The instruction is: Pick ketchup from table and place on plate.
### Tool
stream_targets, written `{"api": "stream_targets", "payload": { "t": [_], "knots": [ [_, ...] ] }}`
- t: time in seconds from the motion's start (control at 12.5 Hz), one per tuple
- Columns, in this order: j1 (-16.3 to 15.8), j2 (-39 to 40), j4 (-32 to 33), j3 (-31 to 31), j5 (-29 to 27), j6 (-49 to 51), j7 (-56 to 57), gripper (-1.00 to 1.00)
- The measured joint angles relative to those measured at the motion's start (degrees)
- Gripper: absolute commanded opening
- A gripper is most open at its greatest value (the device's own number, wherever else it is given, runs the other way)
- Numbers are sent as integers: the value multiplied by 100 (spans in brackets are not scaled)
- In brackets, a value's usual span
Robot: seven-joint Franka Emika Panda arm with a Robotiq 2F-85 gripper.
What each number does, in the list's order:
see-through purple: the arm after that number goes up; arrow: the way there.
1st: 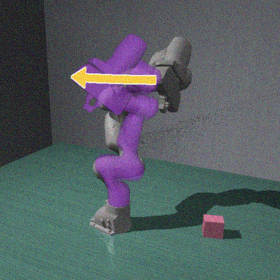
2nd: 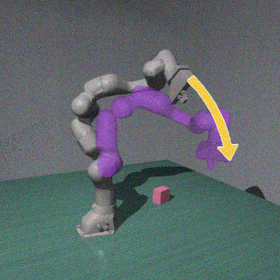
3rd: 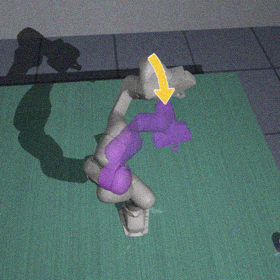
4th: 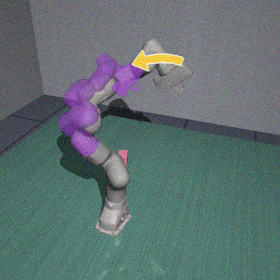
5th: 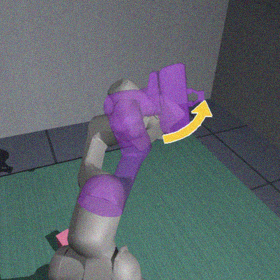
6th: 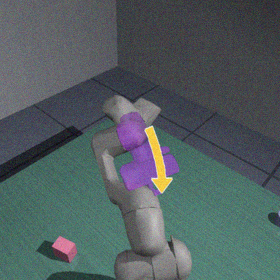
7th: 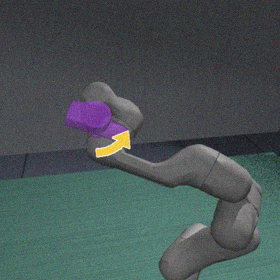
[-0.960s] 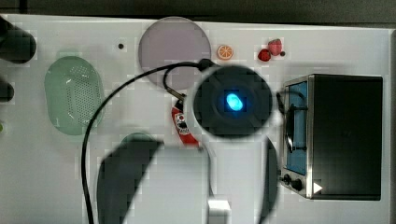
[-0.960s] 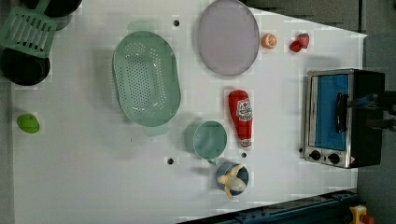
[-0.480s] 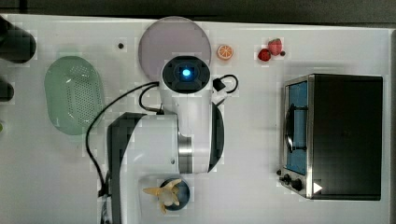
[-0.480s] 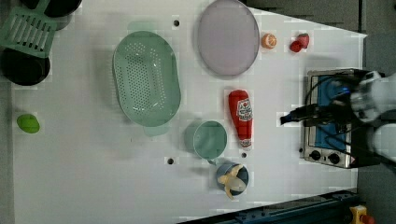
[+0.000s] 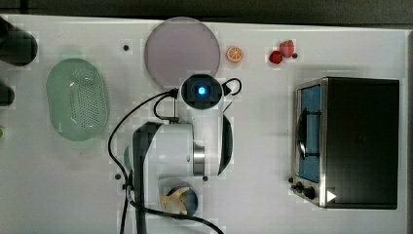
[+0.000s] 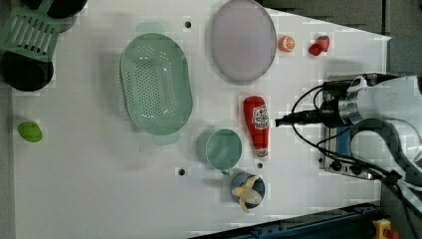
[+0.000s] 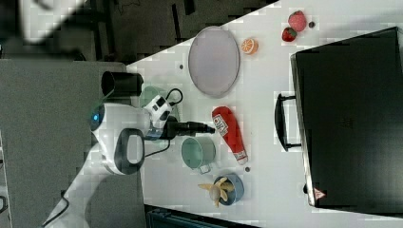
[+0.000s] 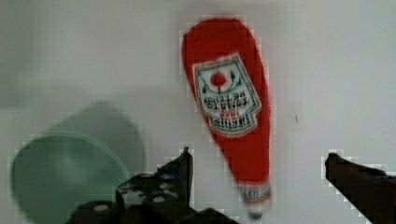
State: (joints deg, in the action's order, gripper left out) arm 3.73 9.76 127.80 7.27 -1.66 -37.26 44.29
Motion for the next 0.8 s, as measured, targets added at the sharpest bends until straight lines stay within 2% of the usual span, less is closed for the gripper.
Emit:
{"api": "stream_targets", "payload": {
  "t": [0.24, 0.8],
  "knots": [
    [-29, 159, 358, -28, 51, -915, 319, 100],
    [-40, 1413, 615, -57, 15, -2249, 943, 100]
  ]
}}
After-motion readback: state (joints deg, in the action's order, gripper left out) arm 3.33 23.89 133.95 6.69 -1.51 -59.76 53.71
